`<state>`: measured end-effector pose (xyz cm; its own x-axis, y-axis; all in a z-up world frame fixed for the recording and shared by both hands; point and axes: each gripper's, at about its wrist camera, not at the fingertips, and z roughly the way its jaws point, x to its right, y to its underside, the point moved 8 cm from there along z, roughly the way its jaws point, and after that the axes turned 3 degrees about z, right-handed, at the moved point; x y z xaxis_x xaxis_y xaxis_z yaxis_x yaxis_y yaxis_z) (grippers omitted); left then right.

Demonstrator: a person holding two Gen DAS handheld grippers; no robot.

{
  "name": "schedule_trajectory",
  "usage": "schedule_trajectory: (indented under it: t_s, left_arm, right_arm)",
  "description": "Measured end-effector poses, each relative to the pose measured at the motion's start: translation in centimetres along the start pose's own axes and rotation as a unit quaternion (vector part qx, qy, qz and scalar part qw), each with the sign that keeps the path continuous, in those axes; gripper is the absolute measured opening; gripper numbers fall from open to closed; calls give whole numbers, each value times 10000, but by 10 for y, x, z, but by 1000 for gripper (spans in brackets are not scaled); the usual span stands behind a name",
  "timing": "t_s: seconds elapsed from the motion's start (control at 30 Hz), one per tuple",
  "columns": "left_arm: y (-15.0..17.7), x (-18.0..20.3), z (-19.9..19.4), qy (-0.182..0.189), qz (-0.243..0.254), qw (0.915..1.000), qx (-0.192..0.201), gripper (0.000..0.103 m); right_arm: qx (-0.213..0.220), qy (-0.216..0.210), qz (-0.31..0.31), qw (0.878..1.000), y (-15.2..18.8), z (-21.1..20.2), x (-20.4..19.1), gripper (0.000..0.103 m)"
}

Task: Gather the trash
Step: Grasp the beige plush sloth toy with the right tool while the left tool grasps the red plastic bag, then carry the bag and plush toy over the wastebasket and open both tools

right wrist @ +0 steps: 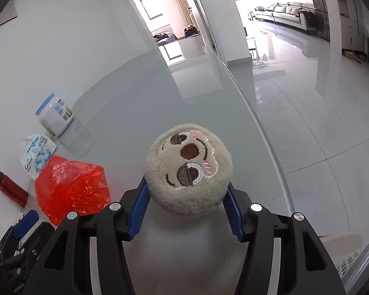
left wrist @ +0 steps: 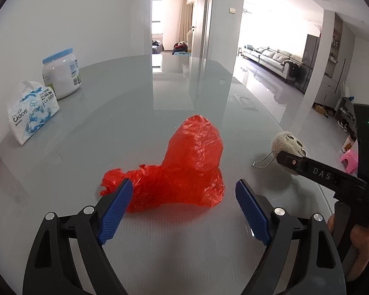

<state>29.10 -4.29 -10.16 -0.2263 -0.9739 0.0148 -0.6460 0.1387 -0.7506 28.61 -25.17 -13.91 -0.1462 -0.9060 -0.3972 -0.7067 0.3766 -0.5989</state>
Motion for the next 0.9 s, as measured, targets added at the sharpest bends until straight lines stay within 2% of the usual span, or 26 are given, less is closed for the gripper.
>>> schedule_trajectory:
  t_s: [0.17, 0.23, 0.27, 0.33, 0.43, 0.53, 0.67, 0.8, 0.9]
  left_arm:
    - [-14, 4, 23, -187, 23, 9998, 46, 83]
    - [-11, 2, 34, -202, -11, 9998, -92, 62]
    - [-7, 1, 39, -193, -13, 9996, -189, 58]
    - [-1, -1, 44, -216, 35, 9993, -289, 36]
    - [-2, -5, 41, -134, -54, 9996, -244, 19]
    - [-1, -7, 36, -174, -77, 9996, -186, 15]
    - [1, -10, 24, -200, -140, 9996, -110, 15]
    - [9, -6, 6, -281, -129, 9995, -26, 15]
    - [15, 5, -9, -261, -48, 9996, 24, 14]
  right_arm:
    - [-37, -50, -20, 10000, 2, 1, -2, 54]
    - [-64, -60, -48, 9999, 3, 2, -3, 54]
    - [-70, -69, -57, 9999, 3, 2, -3, 54]
    - [-67, -83, -66, 9999, 4, 1, -2, 54]
    - [-59, -99, -41, 9999, 4, 0, -2, 54]
    - [-64, -118, -12, 9999, 5, -1, -1, 54]
    - [-5, -168, 0, 9999, 10, -8, 1, 54]
    - [122, -384, 119, 9991, 18, -31, 5, 54]
    - [277, -390, 172, 9987, 31, -55, 13, 54]
